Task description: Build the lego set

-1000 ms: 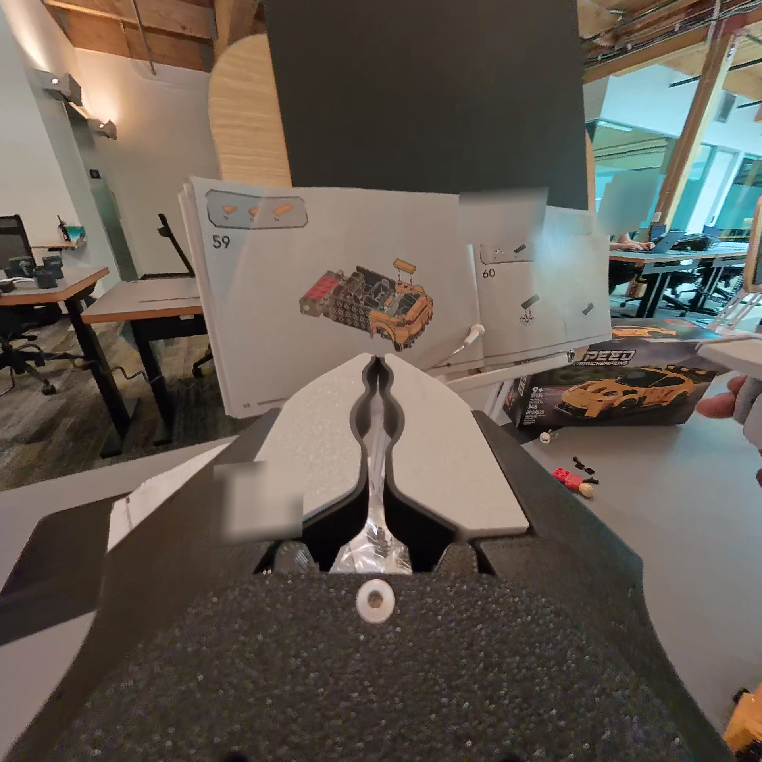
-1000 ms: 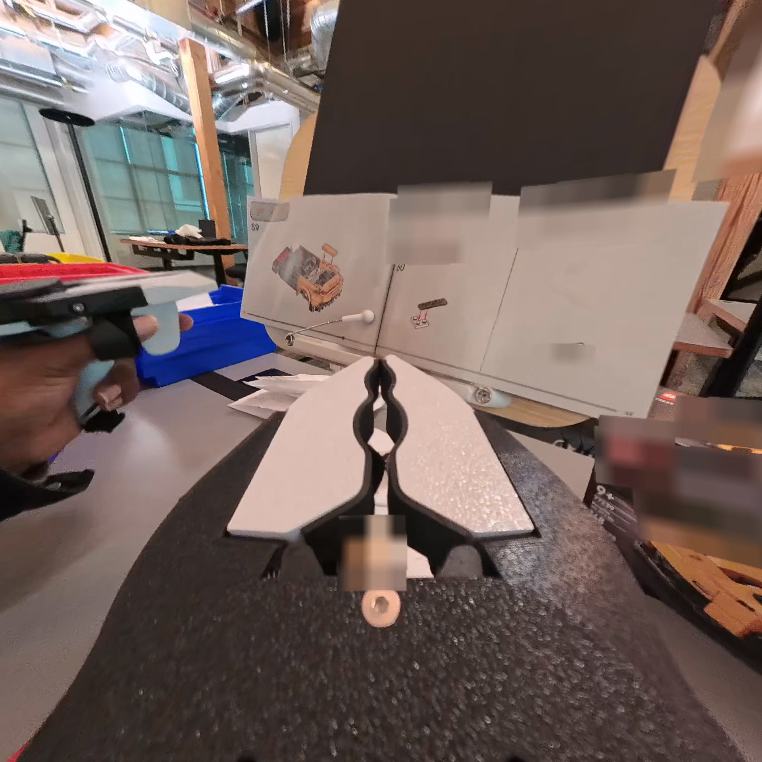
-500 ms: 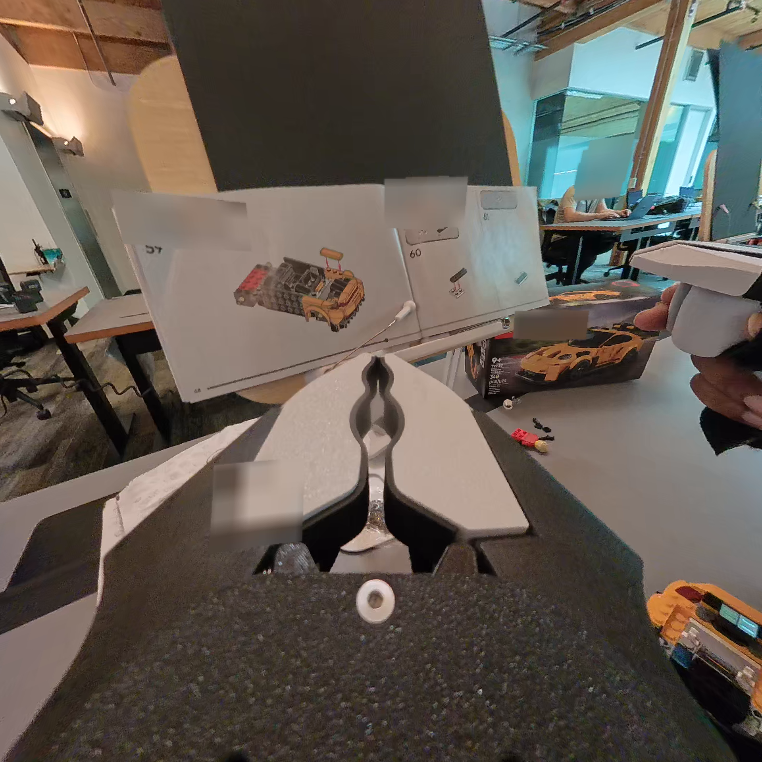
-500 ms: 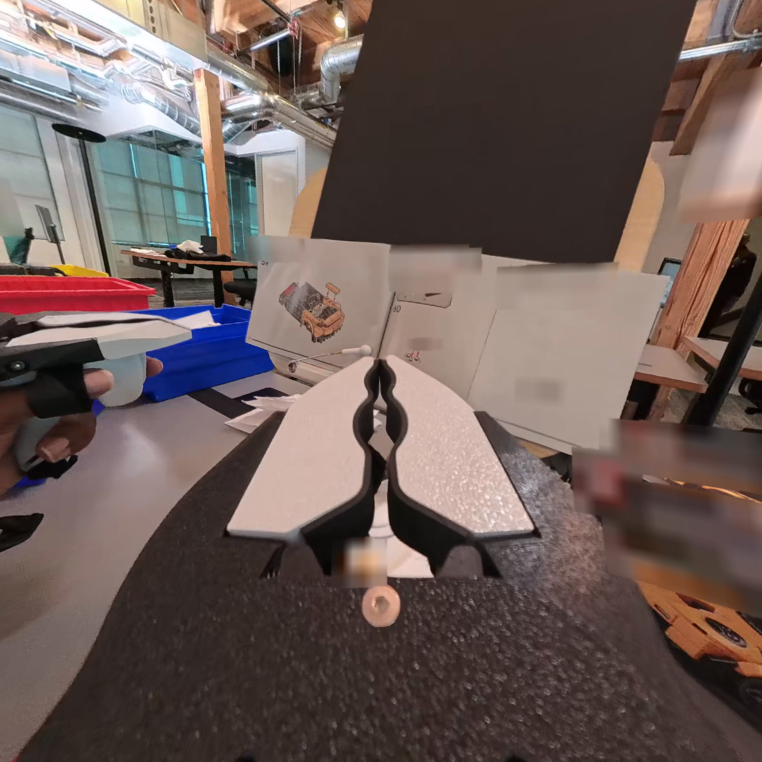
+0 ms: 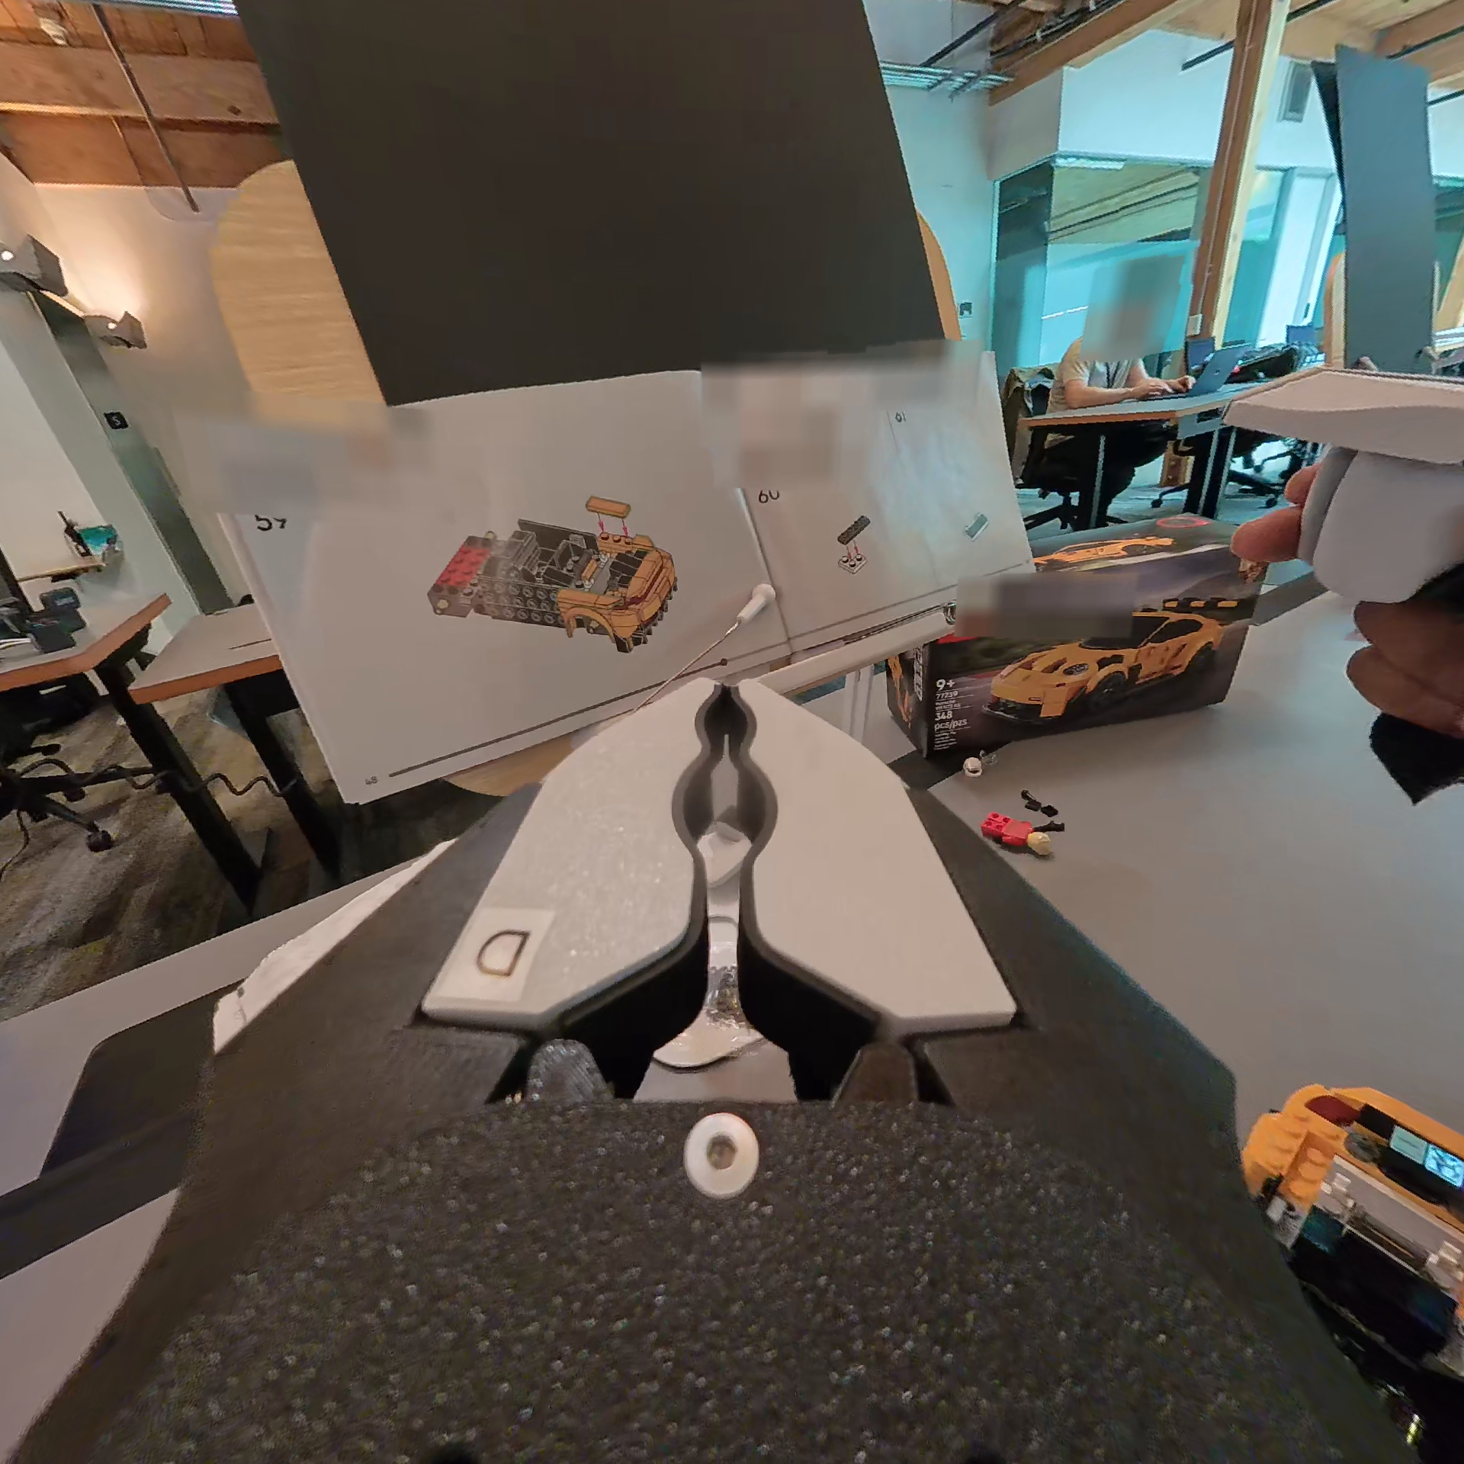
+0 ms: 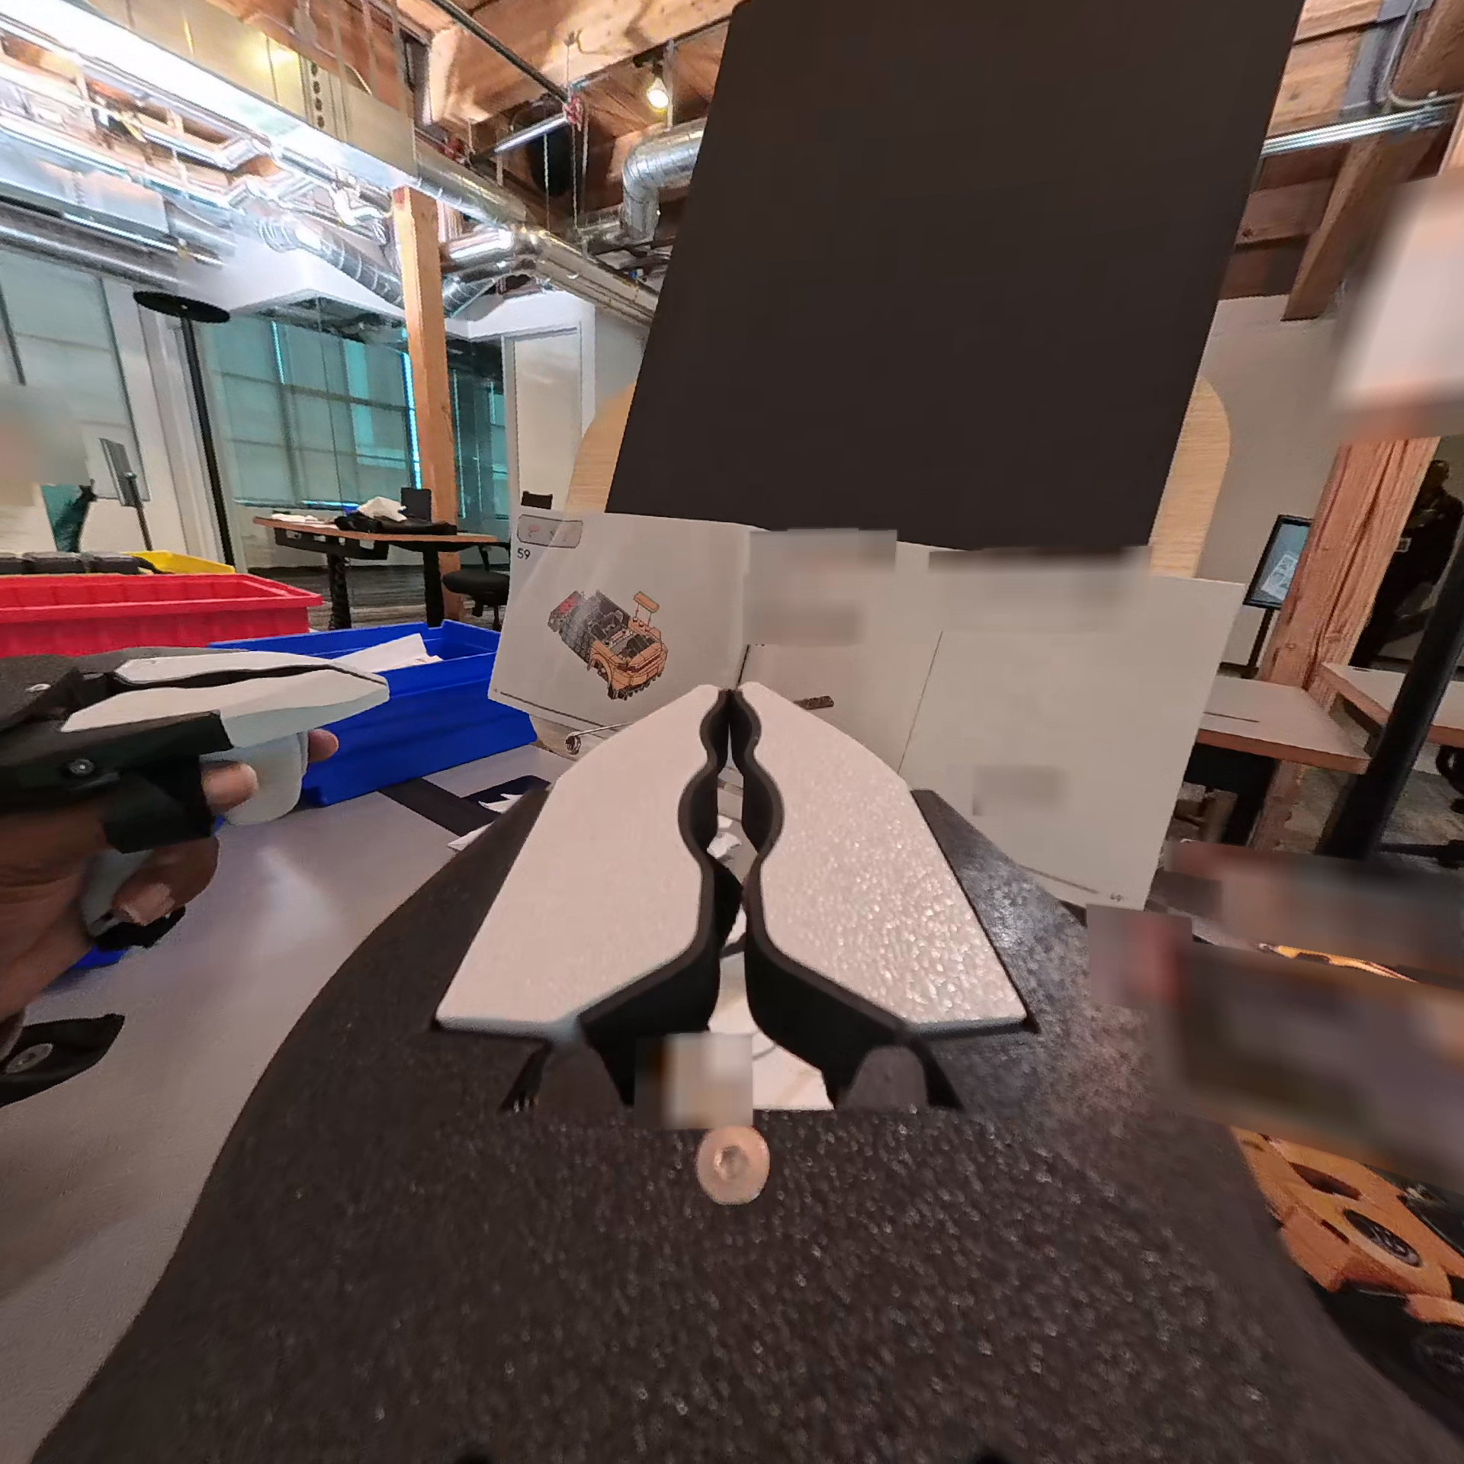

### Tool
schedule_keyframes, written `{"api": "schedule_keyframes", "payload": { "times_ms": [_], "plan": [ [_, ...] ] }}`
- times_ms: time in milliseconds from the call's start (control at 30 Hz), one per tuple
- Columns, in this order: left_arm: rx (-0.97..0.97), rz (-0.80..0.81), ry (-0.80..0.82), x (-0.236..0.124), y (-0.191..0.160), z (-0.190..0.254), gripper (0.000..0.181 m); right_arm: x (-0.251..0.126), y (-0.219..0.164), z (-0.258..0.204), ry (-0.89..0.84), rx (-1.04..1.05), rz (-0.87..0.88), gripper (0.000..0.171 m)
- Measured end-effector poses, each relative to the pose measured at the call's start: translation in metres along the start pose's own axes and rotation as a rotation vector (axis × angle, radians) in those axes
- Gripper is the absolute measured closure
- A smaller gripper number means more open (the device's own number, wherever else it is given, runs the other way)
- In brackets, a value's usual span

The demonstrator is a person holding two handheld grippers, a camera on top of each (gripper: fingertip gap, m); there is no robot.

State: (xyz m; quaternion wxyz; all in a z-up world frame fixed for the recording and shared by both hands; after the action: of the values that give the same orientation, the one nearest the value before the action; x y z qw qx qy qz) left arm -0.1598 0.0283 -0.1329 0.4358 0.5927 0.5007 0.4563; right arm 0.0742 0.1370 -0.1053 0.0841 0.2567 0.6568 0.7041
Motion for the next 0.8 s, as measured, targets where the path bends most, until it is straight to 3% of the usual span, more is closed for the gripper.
{"api": "schedule_keyframes", "payload": {
  "times_ms": [800],
  "plan": [
    [-0.010,-0.031,0.095,0.006,-0.012,-0.008,0.181,0.010,-0.023,-0.007,0.021,-0.005,-0.081,0.171]
  ]
}}
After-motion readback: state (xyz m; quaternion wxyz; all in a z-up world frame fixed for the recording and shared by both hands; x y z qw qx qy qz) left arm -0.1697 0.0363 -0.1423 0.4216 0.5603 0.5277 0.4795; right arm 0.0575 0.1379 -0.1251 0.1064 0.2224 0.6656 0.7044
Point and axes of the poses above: each gripper's, where its closed fingertips meet, x out along the fingers, y out of its top, z = x × y across the jaws, the point moved 8 cm from there along -x, back along the fingers, and after that the axes turned 4 degrees about x, right-handed, at the moved point
